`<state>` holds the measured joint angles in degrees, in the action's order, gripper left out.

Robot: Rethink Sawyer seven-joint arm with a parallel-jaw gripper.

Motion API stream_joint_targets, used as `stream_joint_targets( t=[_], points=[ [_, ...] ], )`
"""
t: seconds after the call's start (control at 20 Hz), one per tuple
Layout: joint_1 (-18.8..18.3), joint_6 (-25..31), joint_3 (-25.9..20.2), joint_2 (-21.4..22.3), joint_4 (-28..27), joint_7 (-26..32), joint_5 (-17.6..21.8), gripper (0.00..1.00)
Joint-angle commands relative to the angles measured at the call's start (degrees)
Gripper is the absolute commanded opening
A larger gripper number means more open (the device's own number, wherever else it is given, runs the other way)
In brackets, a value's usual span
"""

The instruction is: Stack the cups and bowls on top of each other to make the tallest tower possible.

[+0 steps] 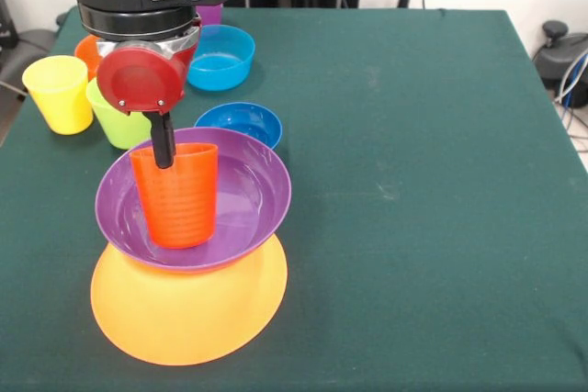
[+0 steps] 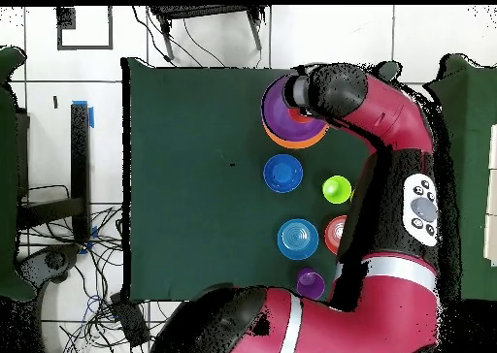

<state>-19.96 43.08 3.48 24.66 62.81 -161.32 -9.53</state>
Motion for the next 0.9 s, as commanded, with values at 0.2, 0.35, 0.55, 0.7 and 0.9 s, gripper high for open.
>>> stream_joint_targets(
  t=[0.2,0.35,0.55,0.7,0.9],
  points=[
    [2.1,11.0,-3.5,0.8,3.2,5.0,2.5,0.0],
    [2.4,11.6,-2.9,-0.3,1.1,4.6,3.1,0.0],
    [3.2,14.9,-1.5,-2.0,-3.4,3.3,4.1,0.0],
    [3.5,16.5,-0.8,-2.7,-5.3,2.7,4.3,0.0],
    [4.2,19.1,0.5,-3.4,-7.9,2.1,4.9,0.0]
  ],
)
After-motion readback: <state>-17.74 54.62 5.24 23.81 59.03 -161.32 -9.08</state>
